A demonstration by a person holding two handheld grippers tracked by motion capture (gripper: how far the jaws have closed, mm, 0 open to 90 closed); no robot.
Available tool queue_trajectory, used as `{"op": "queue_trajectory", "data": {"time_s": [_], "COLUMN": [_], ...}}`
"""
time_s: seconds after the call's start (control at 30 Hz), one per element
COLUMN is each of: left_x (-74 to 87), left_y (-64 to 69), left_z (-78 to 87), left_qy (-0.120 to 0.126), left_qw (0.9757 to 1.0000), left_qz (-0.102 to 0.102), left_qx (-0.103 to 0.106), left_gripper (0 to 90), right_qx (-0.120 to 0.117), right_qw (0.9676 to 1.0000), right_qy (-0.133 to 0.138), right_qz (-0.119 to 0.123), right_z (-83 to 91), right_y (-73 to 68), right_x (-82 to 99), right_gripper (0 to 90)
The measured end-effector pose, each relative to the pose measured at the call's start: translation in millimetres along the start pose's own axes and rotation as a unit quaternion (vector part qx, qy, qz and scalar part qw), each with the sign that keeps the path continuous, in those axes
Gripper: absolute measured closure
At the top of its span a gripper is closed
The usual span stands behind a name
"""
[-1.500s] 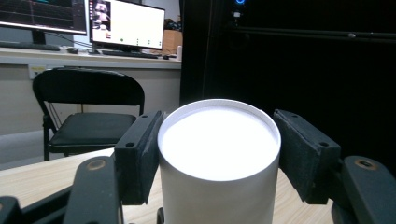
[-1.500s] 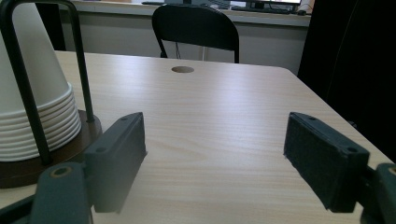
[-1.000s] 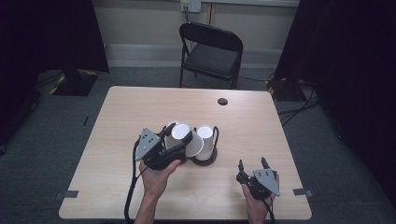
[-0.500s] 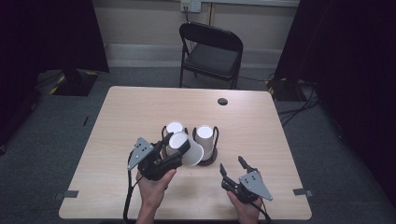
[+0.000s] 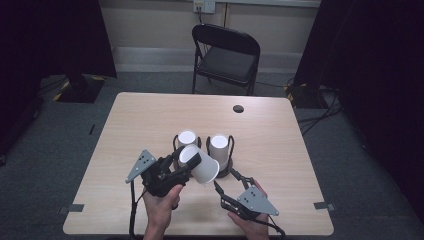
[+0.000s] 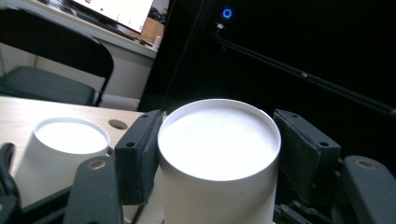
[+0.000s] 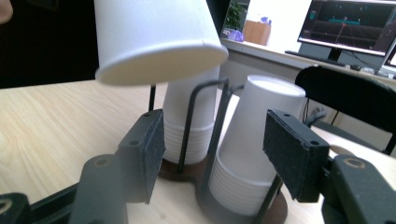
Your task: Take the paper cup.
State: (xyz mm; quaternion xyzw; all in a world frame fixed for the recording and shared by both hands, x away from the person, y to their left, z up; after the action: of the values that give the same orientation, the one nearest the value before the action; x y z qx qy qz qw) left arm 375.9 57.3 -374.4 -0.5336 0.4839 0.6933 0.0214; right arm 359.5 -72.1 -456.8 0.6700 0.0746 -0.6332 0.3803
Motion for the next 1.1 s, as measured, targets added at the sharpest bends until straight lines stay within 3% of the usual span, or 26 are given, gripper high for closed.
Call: {"op": "queue_trajectory", "data": {"time_s": [0.27,0.37,0.53,0.73,0.87,0.97,1.1], "left_x": [4.2,6.7,11.1,13.4,16.2,18.4,23.5], "left_y": [2.1,0.7,-0.6,2.7,4.3,3.0,3.6], "left_z": [0.7,0.7,-1.6,-3.8,-5.4,-7.2,-10.2], "left_qy": [-0.014,-0.023,-0.042,-0.051,-0.066,-0.071,-0.083], "left_qw": [0.9993,0.999,0.9968,0.9949,0.9916,0.9913,0.989], "left_qz": [0.029,0.031,0.063,0.079,0.099,0.1,0.111], "left_qx": [0.021,0.021,0.027,0.037,0.05,0.048,0.052], "left_gripper": [35.0,35.0,35.0,35.0,35.0,35.0,35.0], "right_qx": [-0.012,-0.017,-0.02,-0.026,-0.023,-0.021,-0.026], "right_qw": [0.9991,0.9987,0.997,0.9949,0.9933,0.9926,0.9914], "right_qy": [0.038,0.045,0.069,0.092,0.105,0.11,0.115], "right_qz": [0.01,0.016,0.027,0.033,0.043,0.048,0.056], "right_z": [-0.8,-0.3,0.7,-1.0,-1.5,-2.2,-4.8], "right_y": [1.4,1.3,1.5,0.0,0.4,0.3,-1.4], "right_x": [-16.9,-18.9,-24.6,-28.3,-31.0,-31.8,-31.1], "right_gripper": [44.9,46.0,49.2,54.6,57.1,58.3,60.7]}}
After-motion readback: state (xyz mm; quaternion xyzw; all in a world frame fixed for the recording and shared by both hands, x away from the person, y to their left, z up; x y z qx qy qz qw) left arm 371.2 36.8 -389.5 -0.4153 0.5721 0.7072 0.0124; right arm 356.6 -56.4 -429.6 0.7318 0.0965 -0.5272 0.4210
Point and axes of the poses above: each handheld gripper's, and its own axes: z roughly backward along the jaws, x roughly out of its underside, y roughly to its right, the point moved 10 cm from there along -z, roughly forward along the jaws, and after that the axes turned 14 degrees about z, right-handed, at the moved point
